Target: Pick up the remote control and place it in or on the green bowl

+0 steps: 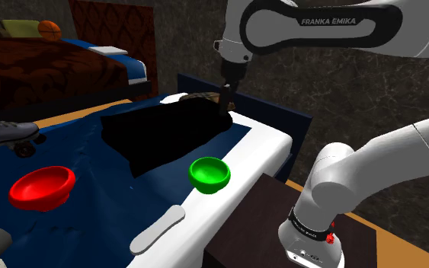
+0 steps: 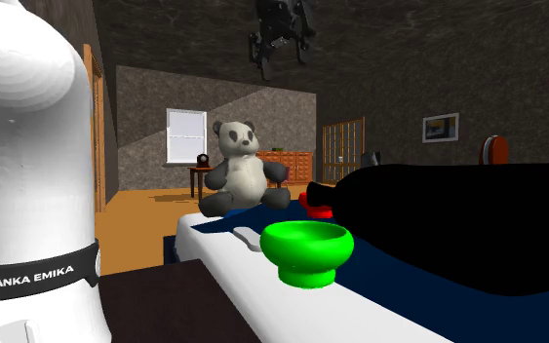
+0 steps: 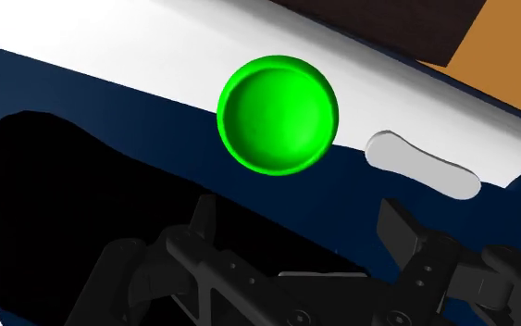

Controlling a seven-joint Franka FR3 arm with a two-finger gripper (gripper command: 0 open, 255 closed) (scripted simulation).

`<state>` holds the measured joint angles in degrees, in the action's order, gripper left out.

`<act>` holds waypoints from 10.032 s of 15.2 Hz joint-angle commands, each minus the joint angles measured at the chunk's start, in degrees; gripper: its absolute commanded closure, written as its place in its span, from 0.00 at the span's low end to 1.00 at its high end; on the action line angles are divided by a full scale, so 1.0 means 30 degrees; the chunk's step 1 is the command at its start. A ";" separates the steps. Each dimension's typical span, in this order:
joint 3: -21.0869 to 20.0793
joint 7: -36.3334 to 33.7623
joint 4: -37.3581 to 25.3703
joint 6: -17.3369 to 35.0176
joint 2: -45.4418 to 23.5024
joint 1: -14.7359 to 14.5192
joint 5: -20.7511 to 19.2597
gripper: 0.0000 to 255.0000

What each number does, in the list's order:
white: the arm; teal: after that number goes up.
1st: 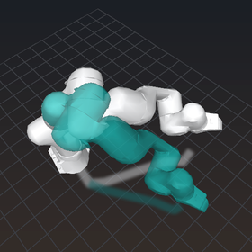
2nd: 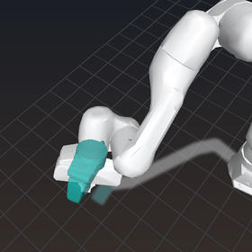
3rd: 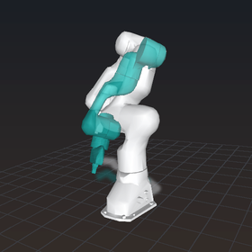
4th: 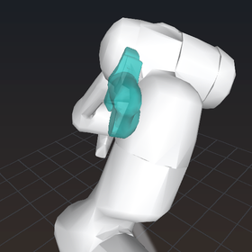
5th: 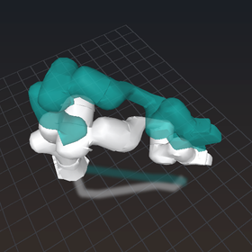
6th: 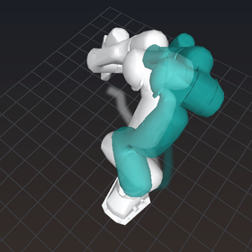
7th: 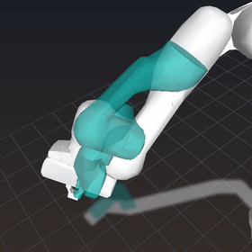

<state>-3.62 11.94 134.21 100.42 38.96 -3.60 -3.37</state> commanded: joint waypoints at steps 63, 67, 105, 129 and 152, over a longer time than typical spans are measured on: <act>-0.2905 0.9634 0.0343 1.7682 -1.9183 -0.6419 -0.2691 1.00; -0.3248 1.0056 0.0435 1.6795 -1.8173 -0.6180 -0.2127 1.00; -0.0732 1.8252 0.3972 1.1092 -0.8559 -0.3326 0.1272 1.00; 0.2627 2.3032 0.6626 1.5545 -1.0294 -0.1056 0.0301 1.00; 0.2549 2.2960 0.5962 1.2529 -0.7941 -0.1044 0.0228 0.00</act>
<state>4.03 80.82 152.11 138.05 15.11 -6.73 -2.69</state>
